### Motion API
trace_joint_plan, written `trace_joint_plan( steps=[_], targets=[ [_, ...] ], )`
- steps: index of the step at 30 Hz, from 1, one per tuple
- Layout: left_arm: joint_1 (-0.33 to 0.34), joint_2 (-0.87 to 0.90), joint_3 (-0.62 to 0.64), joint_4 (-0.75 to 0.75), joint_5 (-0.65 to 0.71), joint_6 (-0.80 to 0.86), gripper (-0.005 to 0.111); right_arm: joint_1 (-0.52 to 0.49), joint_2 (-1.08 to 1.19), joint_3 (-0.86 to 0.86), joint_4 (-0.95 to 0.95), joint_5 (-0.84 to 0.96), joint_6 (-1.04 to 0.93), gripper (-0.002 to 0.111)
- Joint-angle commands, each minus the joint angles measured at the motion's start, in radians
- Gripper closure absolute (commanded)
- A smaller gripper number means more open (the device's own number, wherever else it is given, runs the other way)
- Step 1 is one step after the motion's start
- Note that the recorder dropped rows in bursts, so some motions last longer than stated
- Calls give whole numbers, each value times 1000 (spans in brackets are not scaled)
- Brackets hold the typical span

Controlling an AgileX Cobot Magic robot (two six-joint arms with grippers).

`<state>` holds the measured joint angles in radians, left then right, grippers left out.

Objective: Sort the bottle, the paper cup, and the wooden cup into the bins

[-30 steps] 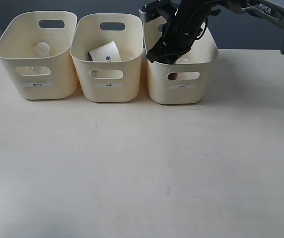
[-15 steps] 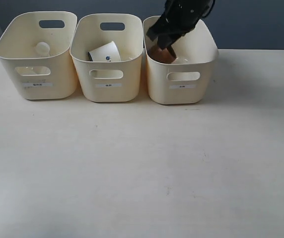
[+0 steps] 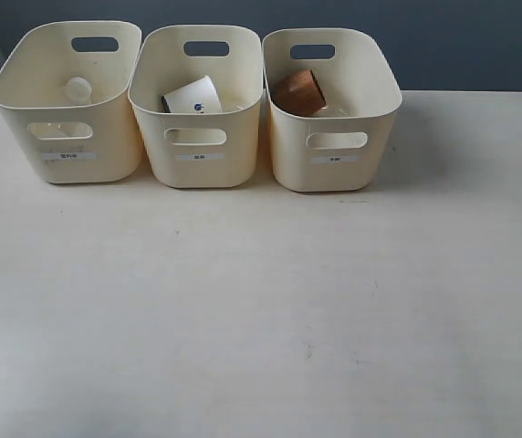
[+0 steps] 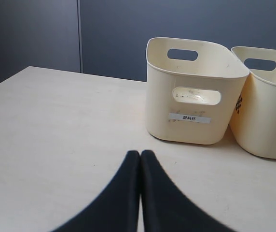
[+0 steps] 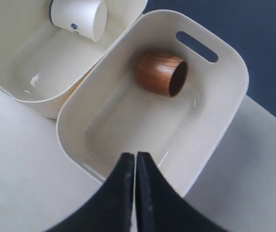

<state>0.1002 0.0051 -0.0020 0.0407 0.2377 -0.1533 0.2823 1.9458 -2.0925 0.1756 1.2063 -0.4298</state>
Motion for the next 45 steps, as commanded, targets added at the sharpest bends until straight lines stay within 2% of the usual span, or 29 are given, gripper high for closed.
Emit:
trace_joint_plan(
  steps=[1, 11, 18, 22, 30, 36, 45],
  targets=[
    [-4, -5, 2, 3, -6, -1, 107, -36, -104, 107, 16, -45, 2, 109],
    [-4, -5, 2, 3, -6, -1, 107, -43, -434, 653, 16, -390, 2, 109],
    [-4, -5, 2, 3, -6, -1, 107, -43, -615, 980, 13, -539, 68, 109],
    [-4, -5, 2, 3, -6, -1, 107, -43, -681, 1104, 13, -522, 86, 109],
    [-4, -5, 2, 3, -6, -1, 107, -43, -709, 1146, 27, -290, 134, 109],
    [-4, -5, 2, 3, -6, -1, 107, -43, -709, 1146, -68, -389, 133, 109],
    [-4, -5, 2, 3, -6, -1, 107, -43, -709, 1146, -71, -364, 135, 109]
  ],
)
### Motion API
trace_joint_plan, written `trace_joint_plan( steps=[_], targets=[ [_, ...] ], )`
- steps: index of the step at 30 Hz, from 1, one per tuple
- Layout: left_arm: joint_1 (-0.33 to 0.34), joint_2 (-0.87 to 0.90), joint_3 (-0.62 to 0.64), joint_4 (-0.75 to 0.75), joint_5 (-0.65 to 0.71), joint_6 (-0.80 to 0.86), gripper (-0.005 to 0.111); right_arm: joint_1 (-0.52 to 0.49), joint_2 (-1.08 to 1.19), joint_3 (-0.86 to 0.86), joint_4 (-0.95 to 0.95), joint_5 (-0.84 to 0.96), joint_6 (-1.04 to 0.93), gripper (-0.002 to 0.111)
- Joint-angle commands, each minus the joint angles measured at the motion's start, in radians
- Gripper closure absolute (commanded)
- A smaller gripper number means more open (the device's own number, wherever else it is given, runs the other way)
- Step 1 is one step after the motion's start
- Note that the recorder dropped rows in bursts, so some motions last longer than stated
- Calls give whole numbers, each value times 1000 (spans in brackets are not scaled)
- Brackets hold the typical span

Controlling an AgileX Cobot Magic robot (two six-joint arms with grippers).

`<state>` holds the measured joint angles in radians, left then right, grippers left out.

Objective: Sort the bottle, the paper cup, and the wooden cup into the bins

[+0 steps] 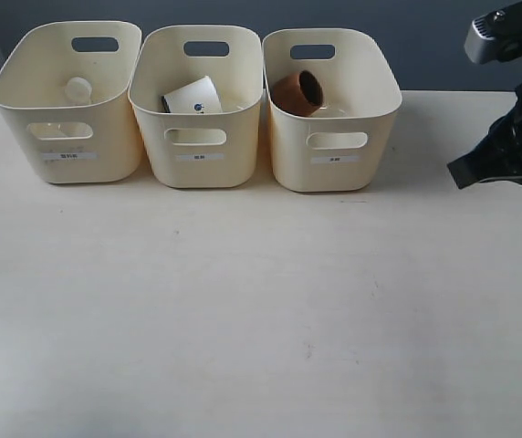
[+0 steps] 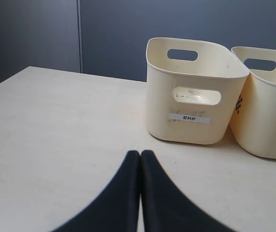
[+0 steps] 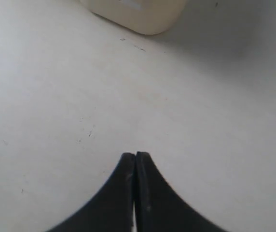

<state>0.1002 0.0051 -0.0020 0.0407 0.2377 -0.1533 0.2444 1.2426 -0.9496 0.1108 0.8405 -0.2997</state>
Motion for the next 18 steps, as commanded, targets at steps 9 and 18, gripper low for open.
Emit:
trace_joint_plan(
  steps=[9, 18],
  targets=[
    [-4, -5, 2, 3, -6, -1, 107, -67, -188, 94, 45, -289, 7, 109],
    [-4, -5, 2, 3, -6, -1, 107, -225, -500, 377, 82, -611, 7, 109]
  ],
)
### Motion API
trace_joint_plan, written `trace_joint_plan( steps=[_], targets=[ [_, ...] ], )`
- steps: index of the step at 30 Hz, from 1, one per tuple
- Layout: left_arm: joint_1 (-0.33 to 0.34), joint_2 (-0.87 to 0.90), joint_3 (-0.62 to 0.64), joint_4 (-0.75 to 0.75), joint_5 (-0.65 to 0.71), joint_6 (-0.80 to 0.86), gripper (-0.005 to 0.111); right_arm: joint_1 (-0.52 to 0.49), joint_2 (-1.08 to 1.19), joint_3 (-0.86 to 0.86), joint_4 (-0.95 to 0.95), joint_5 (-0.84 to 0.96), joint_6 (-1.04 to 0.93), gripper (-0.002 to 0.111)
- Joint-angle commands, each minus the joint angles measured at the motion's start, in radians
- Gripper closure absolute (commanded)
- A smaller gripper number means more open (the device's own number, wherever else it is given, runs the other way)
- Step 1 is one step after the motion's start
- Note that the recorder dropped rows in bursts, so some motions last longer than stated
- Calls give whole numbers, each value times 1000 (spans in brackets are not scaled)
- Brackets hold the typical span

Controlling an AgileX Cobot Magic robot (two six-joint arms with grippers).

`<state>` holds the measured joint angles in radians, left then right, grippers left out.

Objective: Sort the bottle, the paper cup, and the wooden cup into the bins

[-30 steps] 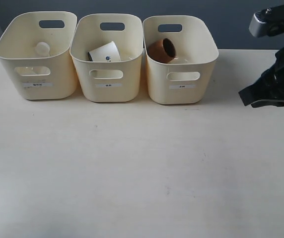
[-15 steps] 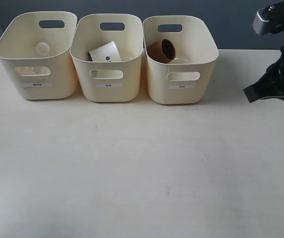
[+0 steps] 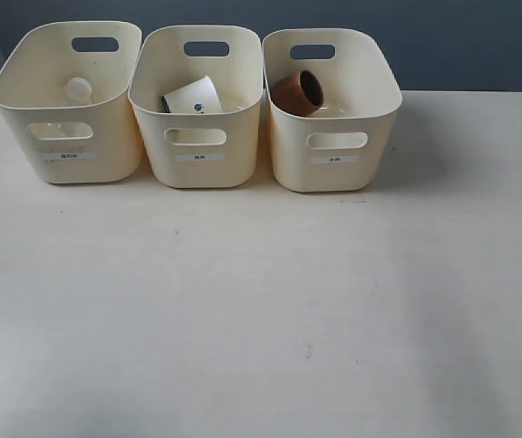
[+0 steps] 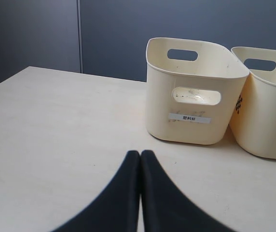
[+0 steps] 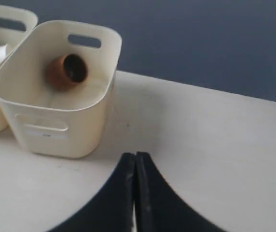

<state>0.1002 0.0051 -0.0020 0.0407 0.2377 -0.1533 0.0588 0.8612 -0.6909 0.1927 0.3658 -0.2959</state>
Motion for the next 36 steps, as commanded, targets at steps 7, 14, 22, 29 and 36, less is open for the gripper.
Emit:
trace_joint_plan(
  steps=[7, 14, 22, 29, 36],
  targets=[
    [-4, -5, 2, 3, -6, -1, 107, -82, -360, 394, 66, -378, 5, 109],
    [-4, -5, 2, 3, -6, -1, 107, -118, -651, 621, 150, -405, 8, 109],
    [-4, -5, 2, 3, -6, -1, 107, -128, -861, 691, 156, -340, 8, 109],
    [-4, -5, 2, 3, -6, -1, 107, -128, -861, 691, 132, -301, 8, 109],
    [-4, -5, 2, 3, -6, -1, 107, -128, -861, 691, 135, -301, 8, 109]
  ],
)
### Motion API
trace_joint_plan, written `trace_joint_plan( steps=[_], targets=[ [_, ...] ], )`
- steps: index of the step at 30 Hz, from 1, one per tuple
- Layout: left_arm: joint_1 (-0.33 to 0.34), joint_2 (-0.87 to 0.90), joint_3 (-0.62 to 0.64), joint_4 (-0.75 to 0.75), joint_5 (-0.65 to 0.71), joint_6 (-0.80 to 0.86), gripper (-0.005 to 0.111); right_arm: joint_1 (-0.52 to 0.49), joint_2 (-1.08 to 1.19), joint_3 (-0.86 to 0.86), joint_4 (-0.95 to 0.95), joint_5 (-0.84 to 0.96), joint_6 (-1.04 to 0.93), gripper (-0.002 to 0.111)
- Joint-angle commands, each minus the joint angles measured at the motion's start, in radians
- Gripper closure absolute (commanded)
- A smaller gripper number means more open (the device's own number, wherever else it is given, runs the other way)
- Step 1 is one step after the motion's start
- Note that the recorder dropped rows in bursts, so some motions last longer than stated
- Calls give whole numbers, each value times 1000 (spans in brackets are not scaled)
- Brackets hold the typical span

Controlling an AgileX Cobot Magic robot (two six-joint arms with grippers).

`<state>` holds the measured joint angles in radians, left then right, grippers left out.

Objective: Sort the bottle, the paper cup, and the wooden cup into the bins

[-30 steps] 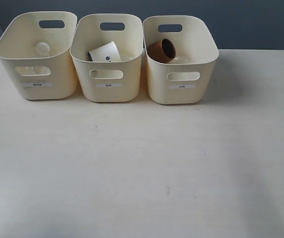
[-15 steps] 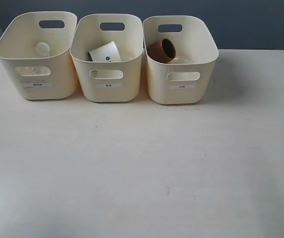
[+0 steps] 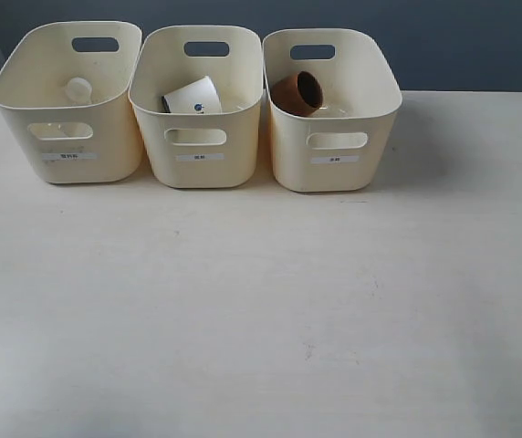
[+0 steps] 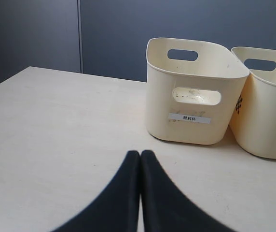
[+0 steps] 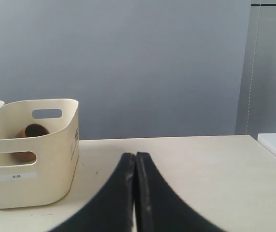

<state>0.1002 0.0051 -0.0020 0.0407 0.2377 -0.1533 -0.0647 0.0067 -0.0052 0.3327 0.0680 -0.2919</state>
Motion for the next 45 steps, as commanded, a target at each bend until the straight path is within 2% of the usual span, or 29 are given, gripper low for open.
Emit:
trace_joint_plan(
  steps=[1, 4, 8, 11, 45],
  targets=[
    [-4, -5, 2, 3, -6, -1, 107, -5, -7, 5, -5, -3, 4, 109],
    [-4, -5, 2, 3, -6, -1, 107, -5, -7, 5, -60, 7, 22, 109],
    [-4, -5, 2, 3, -6, -1, 107, -5, -7, 5, -325, 7, 292, 109],
    [-4, -5, 2, 3, -6, -1, 107, -5, -7, 5, -416, 7, 407, 109],
    [-4, -5, 2, 3, -6, -1, 107, -5, -7, 5, -407, 7, 407, 109]
  ],
)
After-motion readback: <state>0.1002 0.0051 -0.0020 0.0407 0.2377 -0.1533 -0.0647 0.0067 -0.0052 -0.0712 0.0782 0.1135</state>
